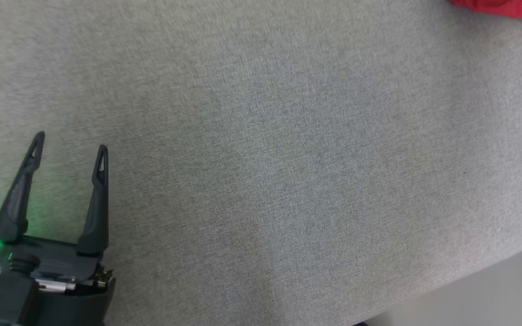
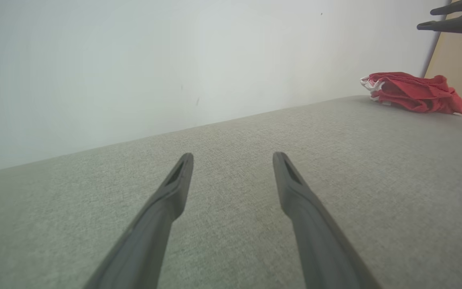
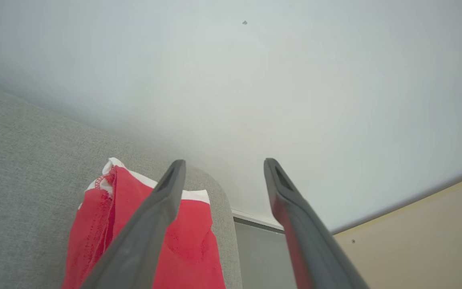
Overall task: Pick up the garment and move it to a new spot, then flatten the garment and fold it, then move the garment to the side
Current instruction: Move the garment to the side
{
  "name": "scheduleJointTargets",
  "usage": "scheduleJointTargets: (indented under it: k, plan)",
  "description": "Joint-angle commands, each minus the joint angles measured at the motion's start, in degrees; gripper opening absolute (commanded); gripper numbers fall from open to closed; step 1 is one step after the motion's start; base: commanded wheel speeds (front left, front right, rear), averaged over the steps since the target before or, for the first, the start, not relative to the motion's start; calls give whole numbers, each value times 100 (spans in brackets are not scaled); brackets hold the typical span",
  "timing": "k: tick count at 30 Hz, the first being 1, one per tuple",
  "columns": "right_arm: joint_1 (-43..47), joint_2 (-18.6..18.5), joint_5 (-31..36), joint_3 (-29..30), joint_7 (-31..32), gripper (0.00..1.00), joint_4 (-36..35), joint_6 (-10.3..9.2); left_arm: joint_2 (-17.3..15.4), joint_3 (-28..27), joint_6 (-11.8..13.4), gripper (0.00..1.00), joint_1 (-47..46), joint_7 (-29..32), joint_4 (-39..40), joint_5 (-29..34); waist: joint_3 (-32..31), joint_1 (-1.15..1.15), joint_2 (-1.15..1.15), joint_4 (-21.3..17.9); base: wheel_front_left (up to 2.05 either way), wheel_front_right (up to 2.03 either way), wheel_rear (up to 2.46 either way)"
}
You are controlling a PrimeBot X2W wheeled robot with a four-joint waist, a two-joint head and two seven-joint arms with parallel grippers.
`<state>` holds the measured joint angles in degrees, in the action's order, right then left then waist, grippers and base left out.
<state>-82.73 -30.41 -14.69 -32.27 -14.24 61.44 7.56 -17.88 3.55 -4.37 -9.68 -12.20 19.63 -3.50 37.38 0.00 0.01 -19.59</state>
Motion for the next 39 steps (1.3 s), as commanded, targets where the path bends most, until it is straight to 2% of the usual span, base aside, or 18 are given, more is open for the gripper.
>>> scheduleJointTargets:
  k: [1, 6, 16, 27, 39]
  plan:
    - [195, 95, -64, 149, -61, 100, -88, -15, 70, 7, 53, 100, 99, -71, -131, -65, -329, 0, -1, 184, 0, 0, 0]
    - [856, 408, 0, 746, -94, 100, -747, -15, 225, -219, 290, 100, 272, -210, -399, -198, -846, 0, -1, 359, 0, 0, 0]
    - [2747, 854, 319, 1523, -89, 100, -1817, -15, 574, -357, 429, 100, 747, -298, -1022, -506, -1914, 0, -1, 904, 0, 0, 0]
    - [4290, 1245, 299, 2270, -90, 100, -2731, -15, 878, -356, 295, 100, 885, -301, -1389, -485, -2528, 0, -1, 1478, 0, 0, 0]
    - [6097, 1770, 350, 2832, -4, 100, -3776, -15, 1027, -481, 132, 100, 1028, -303, -1786, -420, -2927, 0, -1, 1980, 0, 0, 0]
